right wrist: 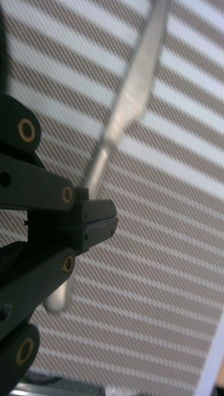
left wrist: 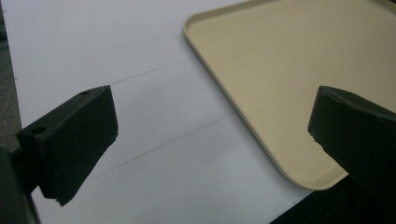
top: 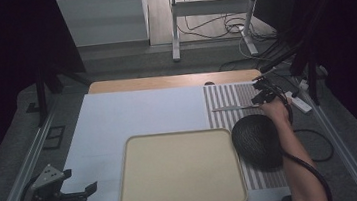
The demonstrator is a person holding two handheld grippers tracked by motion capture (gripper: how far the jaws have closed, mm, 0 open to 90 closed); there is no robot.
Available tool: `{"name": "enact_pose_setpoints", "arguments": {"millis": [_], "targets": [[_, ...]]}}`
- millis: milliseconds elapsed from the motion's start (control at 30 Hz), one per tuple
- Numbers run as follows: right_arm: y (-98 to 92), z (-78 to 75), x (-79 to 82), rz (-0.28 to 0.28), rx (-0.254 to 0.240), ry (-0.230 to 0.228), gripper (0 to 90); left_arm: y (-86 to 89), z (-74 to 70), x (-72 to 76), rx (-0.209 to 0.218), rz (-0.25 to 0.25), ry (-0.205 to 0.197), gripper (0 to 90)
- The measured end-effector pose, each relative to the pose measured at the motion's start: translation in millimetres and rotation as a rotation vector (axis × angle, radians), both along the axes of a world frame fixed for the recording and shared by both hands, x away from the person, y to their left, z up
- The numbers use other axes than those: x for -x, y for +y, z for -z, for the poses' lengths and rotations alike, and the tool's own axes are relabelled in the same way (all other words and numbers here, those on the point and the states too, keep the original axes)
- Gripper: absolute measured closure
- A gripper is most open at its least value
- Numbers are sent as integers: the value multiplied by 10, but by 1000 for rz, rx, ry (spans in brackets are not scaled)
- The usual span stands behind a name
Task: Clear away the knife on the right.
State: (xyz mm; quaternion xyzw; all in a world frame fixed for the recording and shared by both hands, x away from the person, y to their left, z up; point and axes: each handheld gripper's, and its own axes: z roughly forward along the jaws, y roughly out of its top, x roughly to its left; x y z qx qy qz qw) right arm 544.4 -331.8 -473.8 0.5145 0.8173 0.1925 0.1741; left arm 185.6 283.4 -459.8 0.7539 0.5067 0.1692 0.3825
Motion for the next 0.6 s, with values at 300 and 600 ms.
{"name": "enact_pose_setpoints", "arguments": {"millis": [300,600], "targets": [[-133,200,-138,44,10,-4,900,3,0,4,0,1,0,14],[-215,147,-24,-18,9,107,900,-11,-2,9,-17,7,0,15]]}}
